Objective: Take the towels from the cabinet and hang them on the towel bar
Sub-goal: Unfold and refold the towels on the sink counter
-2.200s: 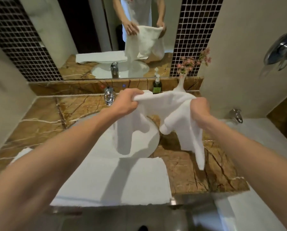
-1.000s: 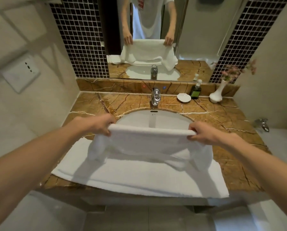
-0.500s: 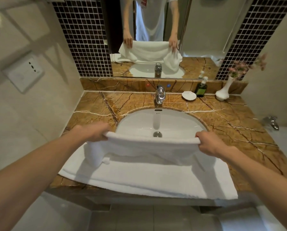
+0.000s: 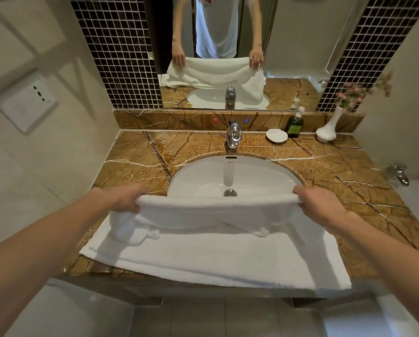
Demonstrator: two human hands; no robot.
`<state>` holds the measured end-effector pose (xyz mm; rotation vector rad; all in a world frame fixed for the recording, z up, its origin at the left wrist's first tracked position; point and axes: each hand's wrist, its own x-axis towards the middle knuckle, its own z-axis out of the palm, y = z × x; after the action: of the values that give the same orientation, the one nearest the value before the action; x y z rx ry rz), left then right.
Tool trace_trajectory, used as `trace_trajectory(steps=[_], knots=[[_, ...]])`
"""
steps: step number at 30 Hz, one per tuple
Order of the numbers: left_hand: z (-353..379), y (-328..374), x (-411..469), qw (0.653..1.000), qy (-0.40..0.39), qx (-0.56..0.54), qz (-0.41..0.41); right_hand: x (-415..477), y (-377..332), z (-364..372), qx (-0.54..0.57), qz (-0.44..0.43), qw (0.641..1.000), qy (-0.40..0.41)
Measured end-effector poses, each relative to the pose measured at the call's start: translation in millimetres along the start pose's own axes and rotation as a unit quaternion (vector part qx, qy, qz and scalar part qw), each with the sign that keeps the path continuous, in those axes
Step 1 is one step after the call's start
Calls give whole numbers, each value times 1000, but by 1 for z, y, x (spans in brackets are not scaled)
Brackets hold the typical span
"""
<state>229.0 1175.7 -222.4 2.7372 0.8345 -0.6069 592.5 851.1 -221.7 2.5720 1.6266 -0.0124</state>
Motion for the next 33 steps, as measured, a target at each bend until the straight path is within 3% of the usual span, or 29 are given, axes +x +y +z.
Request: trace_trajectory(steps=[7,14,21,26,30,33], knots=[[-32,8,-11,980,140,121,-77,0,-1,-16,-58,-15,996,71],[-27,5,-18,955,249,154,-49,-8,6,-7,-57,-86,984,146],[61,12,-27,966,148,213,-9,-45,-5,27,-93,-173,978,64],[105,-1,-35,964,132,227,26,-67,-7,56,-134,-196,971,-12],[120,-10,-41,961,137,239,6,-81,-4,68,-152,-172,972,-52],[135,-20,-42,973,77,217,-28,-88,-6,67,-147,-121,977,-96]])
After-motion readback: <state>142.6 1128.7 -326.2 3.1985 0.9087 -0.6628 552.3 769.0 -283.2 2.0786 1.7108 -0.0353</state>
